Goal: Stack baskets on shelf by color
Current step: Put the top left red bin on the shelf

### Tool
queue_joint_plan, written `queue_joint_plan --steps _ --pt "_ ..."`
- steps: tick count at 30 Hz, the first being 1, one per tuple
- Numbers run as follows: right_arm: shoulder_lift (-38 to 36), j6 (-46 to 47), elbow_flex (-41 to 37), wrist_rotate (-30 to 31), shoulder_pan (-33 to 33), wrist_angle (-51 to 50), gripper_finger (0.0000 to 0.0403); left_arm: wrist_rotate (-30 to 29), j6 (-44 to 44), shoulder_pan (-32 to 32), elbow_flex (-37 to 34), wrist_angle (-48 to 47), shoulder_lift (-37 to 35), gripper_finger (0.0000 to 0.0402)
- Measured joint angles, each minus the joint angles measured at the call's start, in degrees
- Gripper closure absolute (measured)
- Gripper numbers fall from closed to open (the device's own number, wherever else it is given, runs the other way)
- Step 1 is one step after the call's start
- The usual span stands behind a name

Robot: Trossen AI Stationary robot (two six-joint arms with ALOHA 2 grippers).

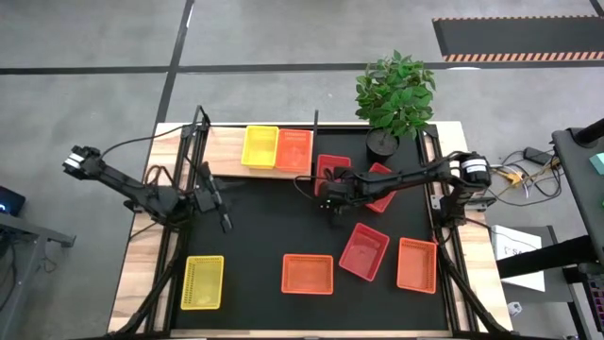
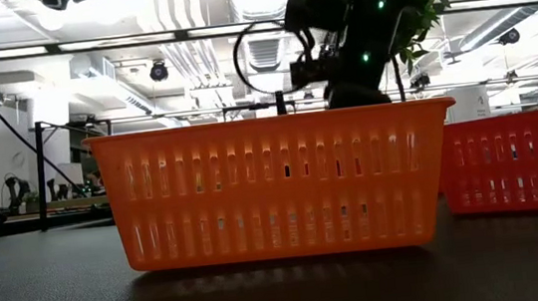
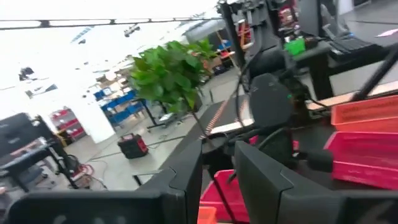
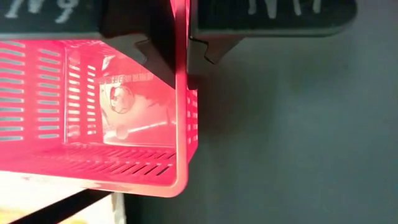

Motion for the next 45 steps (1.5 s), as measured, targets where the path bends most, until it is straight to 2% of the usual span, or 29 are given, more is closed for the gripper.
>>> queue_joint_plan --steps 8,12,17,19,23,27,33,40,45 --pt "-3.75 5.05 6.48 -0.53 2.9 -6.89 0.0394 -0.28 9.09 0.02 -0.01 3.44 -6.85 0.0322" --pt "-3.84 9.4 11.66 -6.83 4.99 -13.85 0.0394 -0.3 8.58 0.02 -0.16 4.59 -9.54 0.0322" --pt "-3.84 9.0 17.18 -17.43 7.32 -13.91 0.0394 -0.29 3.71 0.04 -2.01 4.82 -13.91 0.0322" --pt "-3.84 8.81 19.15 -19.36 8.01 -12.7 0.0394 -0.28 3.61 0.04 -3.32 4.67 -15.06 0.0322" --pt "-3.84 3.37 21.56 -21.17 9.61 -6.77 0.0394 -0.19 3.5 0.04 -5.38 6.0 -16.68 0.0322" --pt "-3.48 -5.19 21.73 -21.01 10.14 4.63 0.0394 -0.1 0.64 0.0 -5.79 8.04 -17.84 0.0322" --pt "-0.57 -17.24 21.73 -9.29 9.95 22.03 0.0394 0.09 -5.33 0.04 -6.37 8.39 -20.4 0.0322" --pt "5.26 -24.75 21.73 -7.21 8.43 35.7 0.0394 0.58 -5.35 0.04 -6.49 8.23 -21.31 0.0322" --pt "9.68 -25.54 21.73 -6.05 6.06 42.67 0.0394 5.31 -6.79 0.04 -6.49 8.17 -22.3 0.0322"
